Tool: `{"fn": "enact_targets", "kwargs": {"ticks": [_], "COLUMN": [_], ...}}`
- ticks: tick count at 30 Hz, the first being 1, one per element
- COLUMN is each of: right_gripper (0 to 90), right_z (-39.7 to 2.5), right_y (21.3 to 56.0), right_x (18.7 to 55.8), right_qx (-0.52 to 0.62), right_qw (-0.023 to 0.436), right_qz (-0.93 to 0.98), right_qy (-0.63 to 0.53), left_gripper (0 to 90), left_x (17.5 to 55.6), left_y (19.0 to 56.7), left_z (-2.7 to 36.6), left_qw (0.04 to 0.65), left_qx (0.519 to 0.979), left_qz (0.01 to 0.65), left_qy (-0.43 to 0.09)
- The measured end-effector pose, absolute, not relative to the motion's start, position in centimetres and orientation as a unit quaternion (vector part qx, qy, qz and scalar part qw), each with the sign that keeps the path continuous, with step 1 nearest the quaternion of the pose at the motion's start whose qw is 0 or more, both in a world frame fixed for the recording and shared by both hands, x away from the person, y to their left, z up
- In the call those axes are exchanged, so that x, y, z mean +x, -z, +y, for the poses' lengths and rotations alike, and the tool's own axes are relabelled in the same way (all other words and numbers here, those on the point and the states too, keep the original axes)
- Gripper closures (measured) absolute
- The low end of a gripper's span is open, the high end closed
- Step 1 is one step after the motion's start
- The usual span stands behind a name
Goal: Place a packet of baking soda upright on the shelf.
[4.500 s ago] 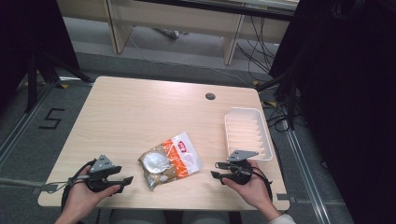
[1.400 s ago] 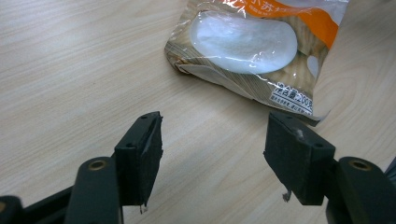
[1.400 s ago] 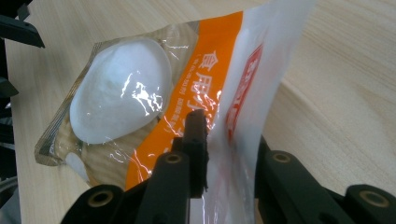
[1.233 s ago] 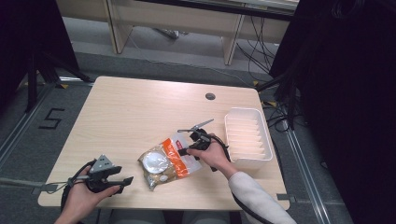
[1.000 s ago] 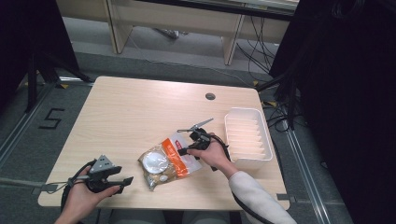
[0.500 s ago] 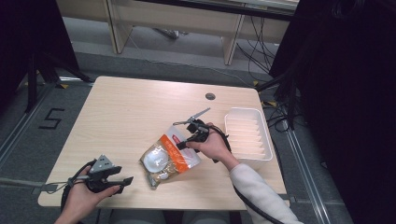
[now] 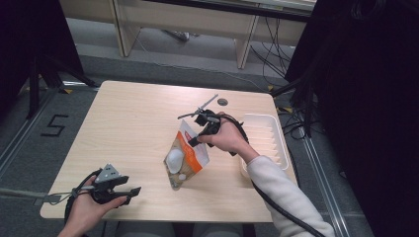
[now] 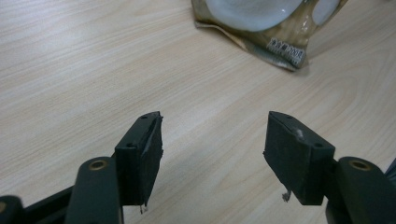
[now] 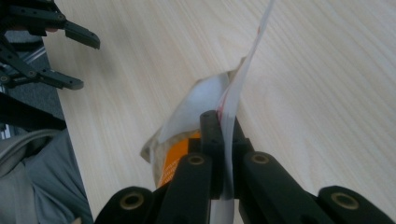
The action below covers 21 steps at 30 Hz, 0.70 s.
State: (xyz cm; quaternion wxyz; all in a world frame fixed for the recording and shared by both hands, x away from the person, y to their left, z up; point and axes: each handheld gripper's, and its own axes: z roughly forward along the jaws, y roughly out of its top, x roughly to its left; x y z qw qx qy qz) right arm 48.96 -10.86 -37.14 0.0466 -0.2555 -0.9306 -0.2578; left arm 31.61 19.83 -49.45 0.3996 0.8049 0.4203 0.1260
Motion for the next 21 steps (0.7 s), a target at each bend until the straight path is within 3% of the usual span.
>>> {"fn": "enact_targets", "kwargs": {"ticks": [21], "right_gripper": [90.0], "right_z": [-12.4], "right_y": [31.8], "right_x": [49.6], "right_qx": [-0.155], "right_qw": [-0.012], "right_qz": [-0.977], "right_qy": [0.147], "left_gripper": [36.3], "left_x": [31.6], "left_y": [49.5], "left_z": [19.8], "left_qw": [0.401], "left_qx": [0.804], "left_qz": [0.422], "left_qy": [-0.123]}}
